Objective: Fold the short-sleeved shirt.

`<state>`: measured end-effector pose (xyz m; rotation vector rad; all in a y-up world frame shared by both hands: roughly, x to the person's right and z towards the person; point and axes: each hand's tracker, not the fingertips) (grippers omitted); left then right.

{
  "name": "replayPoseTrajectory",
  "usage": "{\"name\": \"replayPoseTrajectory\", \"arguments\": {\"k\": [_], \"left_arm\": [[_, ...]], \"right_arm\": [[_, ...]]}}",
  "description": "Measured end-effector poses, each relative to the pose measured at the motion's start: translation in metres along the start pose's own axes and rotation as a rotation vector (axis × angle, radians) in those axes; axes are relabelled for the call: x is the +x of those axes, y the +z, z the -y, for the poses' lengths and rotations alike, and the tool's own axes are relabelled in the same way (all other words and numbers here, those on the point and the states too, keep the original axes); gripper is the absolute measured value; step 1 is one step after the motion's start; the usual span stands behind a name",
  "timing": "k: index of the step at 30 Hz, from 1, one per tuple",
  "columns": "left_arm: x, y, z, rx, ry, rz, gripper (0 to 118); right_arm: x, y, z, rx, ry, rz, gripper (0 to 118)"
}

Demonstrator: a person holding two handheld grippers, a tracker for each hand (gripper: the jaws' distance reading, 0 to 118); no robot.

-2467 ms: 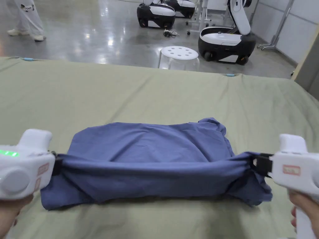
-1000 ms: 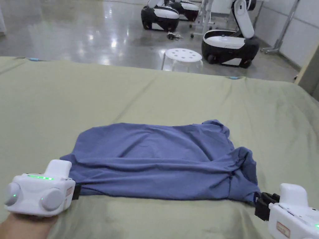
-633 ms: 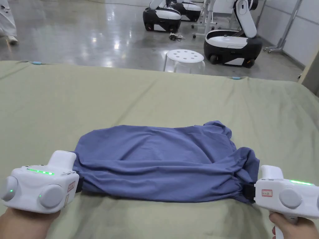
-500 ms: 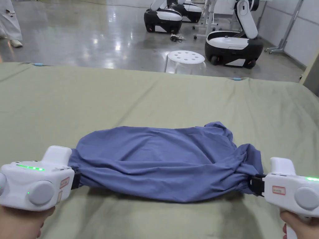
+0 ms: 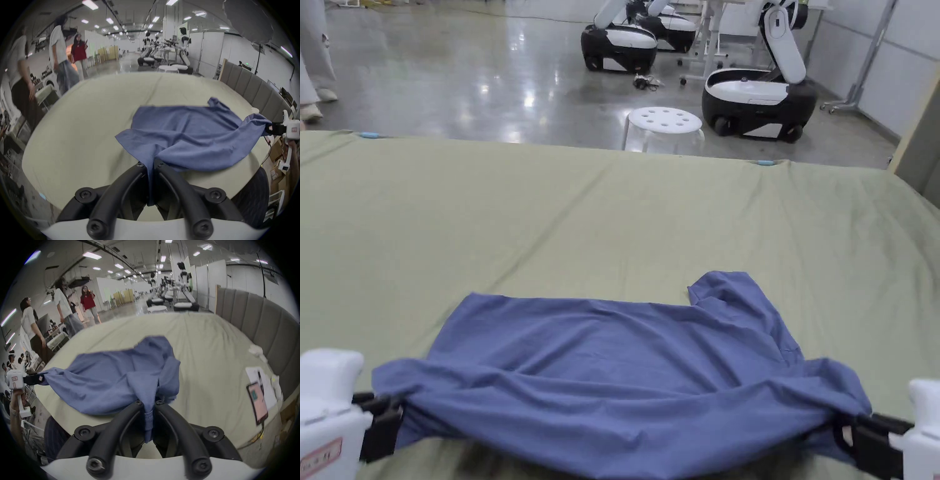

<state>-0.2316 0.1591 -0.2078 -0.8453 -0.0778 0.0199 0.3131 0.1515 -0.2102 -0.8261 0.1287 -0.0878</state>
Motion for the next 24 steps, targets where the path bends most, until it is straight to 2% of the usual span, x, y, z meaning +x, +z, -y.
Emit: {"name": "replayPoseTrajectory", "arguments": {"k": [3, 5, 6, 7, 8, 9, 13, 16, 17, 18, 19, 20, 21, 22, 23, 24], "left_arm": [[-0.007, -0.023, 0.032, -0.092, 0.068, 0.03, 5], [-0.009, -0.026, 0.044, -0.062, 0.09, 0.018, 8], [-0.011, -0.025, 0.047, -0.02, 0.108, 0.031, 28], [-0.013, -0.016, 0.048, 0.04, 0.119, 0.024, 65], [-0.014, -0.008, 0.05, 0.083, 0.12, 0.013, 94], [-0.014, 0.003, 0.05, 0.139, 0.1, 0.004, 100], [0.007, 0.042, 0.037, 0.318, 0.04, -0.051, 100], [0.028, 0.054, 0.021, 0.455, -0.009, -0.034, 100], [0.034, 0.054, 0.016, 0.492, -0.019, -0.033, 98], [0.04, 0.053, 0.01, 0.513, -0.028, -0.044, 90], [0.045, 0.049, 0.003, 0.512, -0.029, -0.062, 70], [0.05, 0.045, -0.005, 0.49, -0.028, -0.066, 8], [0.051, 0.039, -0.011, 0.484, -0.026, -0.053, 0], [0.051, 0.031, -0.018, 0.464, -0.015, 0.0, 0], [0.051, 0.022, -0.025, 0.494, -0.017, -0.008, 0], [0.047, 0.011, -0.03, 0.435, -0.017, -0.007, 0]], "right_arm": [[0.008, -0.025, 0.034, -0.076, -0.058, 0.003, 12], [0.011, -0.033, 0.044, -0.079, -0.093, -0.002, 14], [0.012, -0.031, 0.046, -0.058, -0.13, -0.029, 30], [0.013, -0.025, 0.045, -0.027, -0.15, -0.058, 53], [0.011, -0.017, 0.042, -0.006, -0.147, -0.068, 75], [0.007, -0.006, 0.039, 0.037, -0.133, -0.061, 89], [-0.027, 0.036, 0.023, 0.31, 0.043, -0.027, 89], [-0.058, 0.047, 0.013, 0.47, 0.161, 0.0, 89], [-0.066, 0.046, 0.01, 0.514, 0.18, 0.014, 89], [-0.073, 0.043, 0.006, 0.533, 0.181, 0.027, 82], [-0.079, 0.038, 0.002, 0.521, 0.177, 0.024, 63], [-0.084, 0.033, -0.002, 0.521, 0.18, 0.008, 29], [-0.088, 0.027, -0.005, 0.519, 0.179, 0.005, 22], [-0.092, 0.019, -0.008, 0.504, 0.177, 0.009, 16], [-0.094, 0.011, -0.013, 0.483, 0.172, -0.001, 13], [-0.095, 0.008, -0.013, 0.47, 0.16, -0.031, 11]]}}
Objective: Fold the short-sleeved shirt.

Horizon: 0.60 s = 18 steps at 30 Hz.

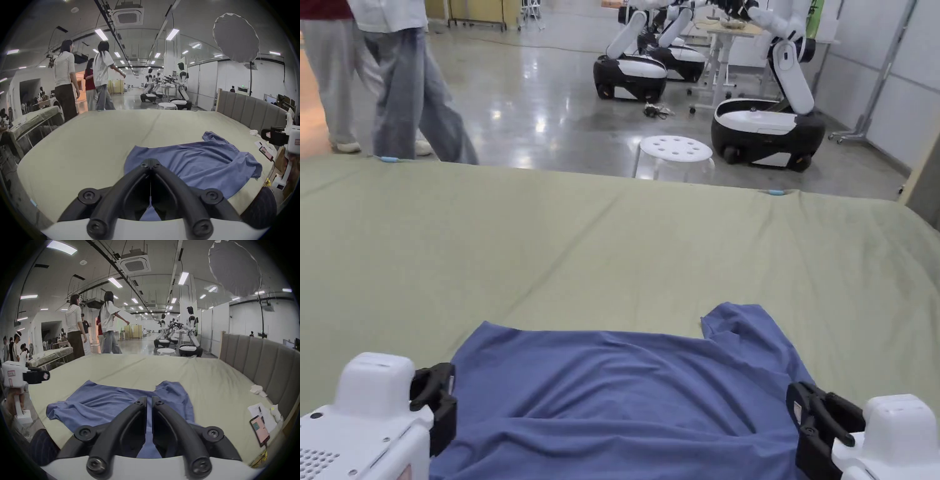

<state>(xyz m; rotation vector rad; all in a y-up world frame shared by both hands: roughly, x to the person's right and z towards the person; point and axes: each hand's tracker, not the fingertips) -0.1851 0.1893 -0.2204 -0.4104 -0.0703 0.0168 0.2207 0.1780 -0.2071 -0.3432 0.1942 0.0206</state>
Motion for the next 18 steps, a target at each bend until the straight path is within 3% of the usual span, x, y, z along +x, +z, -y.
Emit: {"name": "replayPoseTrajectory", "arguments": {"k": [2, 7, 8, 10, 11, 15, 16, 17, 18], "left_arm": [[-0.003, -0.03, -0.009, -0.089, -0.041, -0.018, 0], [-0.031, -0.132, -0.022, -0.251, -0.049, -0.046, 1], [-0.036, -0.155, -0.022, -0.26, -0.057, -0.058, 24], [-0.043, -0.199, -0.023, -0.329, -0.099, -0.101, 91], [-0.046, -0.218, -0.02, -0.388, -0.132, -0.13, 106], [-0.046, -0.269, -0.011, -0.451, -0.14, -0.142, 101], [-0.041, -0.273, -0.008, -0.462, -0.148, -0.134, 91], [-0.039, -0.275, -0.006, -0.481, -0.153, -0.119, 54], [-0.038, -0.274, -0.005, -0.505, -0.166, -0.083, 20]], "right_arm": [[-0.002, -0.009, 0.001, -0.019, -0.012, -0.011, 4], [0.009, -0.031, 0.001, -0.071, -0.047, 0.014, 4], [0.013, -0.036, 0.001, -0.083, -0.055, 0.025, 4], [0.024, -0.045, 0.0, -0.107, -0.078, 0.044, 4], [0.03, -0.05, -0.001, -0.124, -0.088, 0.054, 4], [0.057, -0.081, -0.009, -0.184, -0.109, 0.101, 4], [0.066, -0.094, -0.013, -0.209, -0.107, 0.105, 4], [0.075, -0.109, -0.016, -0.23, -0.101, 0.126, 8], [0.084, -0.125, -0.02, -0.257, -0.102, 0.144, 21]]}}
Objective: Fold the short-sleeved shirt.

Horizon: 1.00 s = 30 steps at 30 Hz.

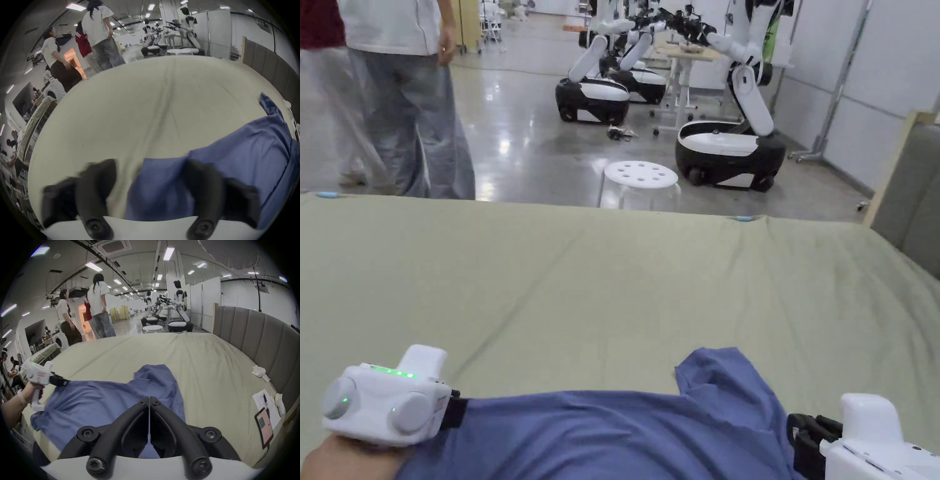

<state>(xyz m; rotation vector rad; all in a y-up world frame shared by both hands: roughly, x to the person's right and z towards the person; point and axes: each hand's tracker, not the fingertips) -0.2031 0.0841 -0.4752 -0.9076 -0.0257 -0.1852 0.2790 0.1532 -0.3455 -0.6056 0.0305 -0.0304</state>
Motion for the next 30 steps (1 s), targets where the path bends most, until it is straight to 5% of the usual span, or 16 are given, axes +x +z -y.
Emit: {"name": "replayPoseTrajectory", "arguments": {"k": [1, 2, 3, 11, 14, 15, 16, 17, 18, 22, 30], "left_arm": [[0.004, 0.003, 0.001, 0.01, -0.005, 0.003, 6], [0.009, 0.01, 0.003, 0.026, -0.005, -0.007, 6], [0.012, 0.018, 0.005, 0.055, -0.006, -0.015, 6], [0.006, 0.062, 0.002, 0.116, -0.003, 0.006, 6], [0.005, 0.06, 0.0, 0.104, 0.002, 0.005, 6], [0.004, 0.06, 0.0, 0.099, 0.009, 0.009, 6], [0.004, 0.059, 0.0, 0.096, 0.013, 0.008, 6], [0.003, 0.057, 0.0, 0.092, 0.018, 0.009, 6], [0.002, 0.053, -0.003, 0.087, 0.03, 0.014, 6], [0.003, 0.058, -0.003, 0.089, 0.071, 0.028, 6], [-0.011, 0.151, 0.016, 0.275, 0.082, 0.054, 3]], "right_arm": [[0.008, -0.02, -0.011, -0.036, -0.017, 0.015, 45], [0.016, -0.042, -0.02, -0.085, -0.035, -0.005, 82], [0.023, -0.062, -0.026, -0.122, -0.038, -0.014, 97], [0.052, -0.21, -0.037, -0.471, -0.049, 0.076, 98], [0.036, -0.202, -0.035, -0.445, 0.024, 0.117, 94], [0.033, -0.197, -0.037, -0.445, 0.003, 0.102, 83], [0.029, -0.191, -0.038, -0.424, 0.01, 0.115, 67], [0.029, -0.187, -0.038, -0.389, 0.04, 0.138, 24], [0.027, -0.184, -0.037, -0.388, 0.073, 0.153, 4], [0.024, -0.164, -0.042, -0.401, 0.034, 0.092, 4], [0.021, -0.033, -0.071, -0.132, 0.101, -0.009, 4]]}}
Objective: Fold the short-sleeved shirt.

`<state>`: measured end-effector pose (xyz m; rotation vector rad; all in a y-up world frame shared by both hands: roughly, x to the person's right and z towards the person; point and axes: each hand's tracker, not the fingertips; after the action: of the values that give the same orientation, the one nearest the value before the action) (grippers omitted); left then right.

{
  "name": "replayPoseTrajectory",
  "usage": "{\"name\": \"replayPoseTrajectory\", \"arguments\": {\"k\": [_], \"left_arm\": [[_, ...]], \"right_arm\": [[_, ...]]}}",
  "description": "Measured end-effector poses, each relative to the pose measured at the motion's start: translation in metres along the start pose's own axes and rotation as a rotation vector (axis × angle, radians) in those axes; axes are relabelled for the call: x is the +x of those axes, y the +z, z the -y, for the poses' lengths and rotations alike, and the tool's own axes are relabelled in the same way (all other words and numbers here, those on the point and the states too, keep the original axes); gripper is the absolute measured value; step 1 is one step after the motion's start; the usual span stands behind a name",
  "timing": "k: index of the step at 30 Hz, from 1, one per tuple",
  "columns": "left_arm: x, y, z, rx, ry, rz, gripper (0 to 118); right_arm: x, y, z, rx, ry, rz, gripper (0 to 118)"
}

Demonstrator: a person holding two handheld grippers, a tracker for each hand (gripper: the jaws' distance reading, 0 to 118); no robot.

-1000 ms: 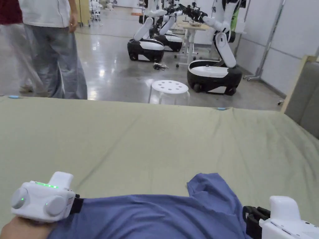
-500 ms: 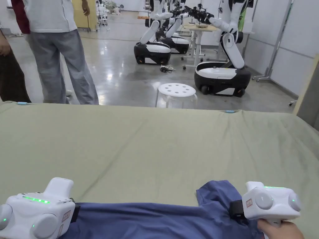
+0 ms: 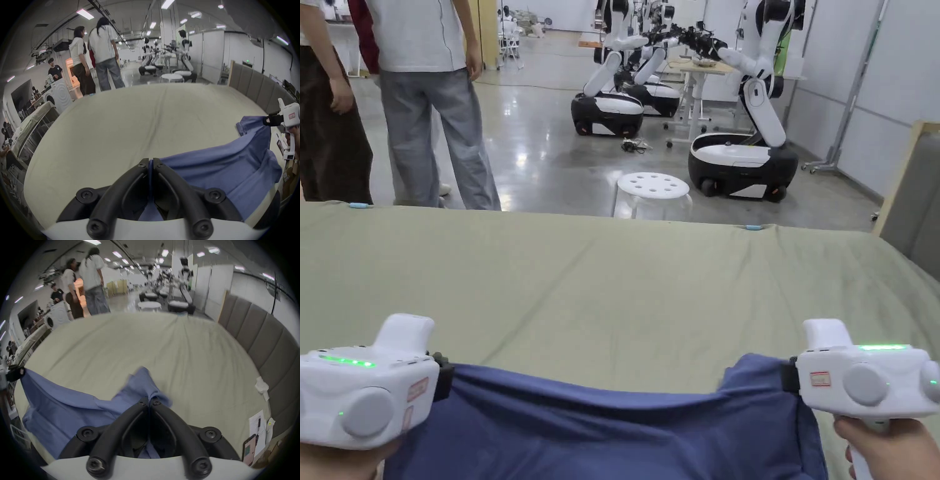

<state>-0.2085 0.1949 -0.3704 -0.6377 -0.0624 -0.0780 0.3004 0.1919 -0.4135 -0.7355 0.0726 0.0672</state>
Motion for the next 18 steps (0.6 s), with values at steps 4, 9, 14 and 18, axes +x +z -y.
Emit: {"name": "replayPoseTrajectory", "arguments": {"k": [4, 9, 14, 18], "left_arm": [[-0.009, 0.074, 0.018, 0.101, 0.005, 0.024, 3], [-0.018, 0.136, 0.093, 0.084, 0.063, 0.069, 3], [-0.007, 0.114, 0.174, -0.157, 0.084, 0.064, 3], [0.002, 0.099, 0.188, -0.133, 0.091, -0.009, 21]], "right_arm": [[0.003, 0.085, 0.031, 0.128, 0.007, -0.038, 4], [0.0, 0.142, 0.112, 0.119, -0.015, -0.073, 4], [-0.015, 0.113, 0.201, -0.05, -0.046, -0.042, 4], [-0.017, 0.104, 0.214, -0.03, -0.109, -0.015, 10]]}}
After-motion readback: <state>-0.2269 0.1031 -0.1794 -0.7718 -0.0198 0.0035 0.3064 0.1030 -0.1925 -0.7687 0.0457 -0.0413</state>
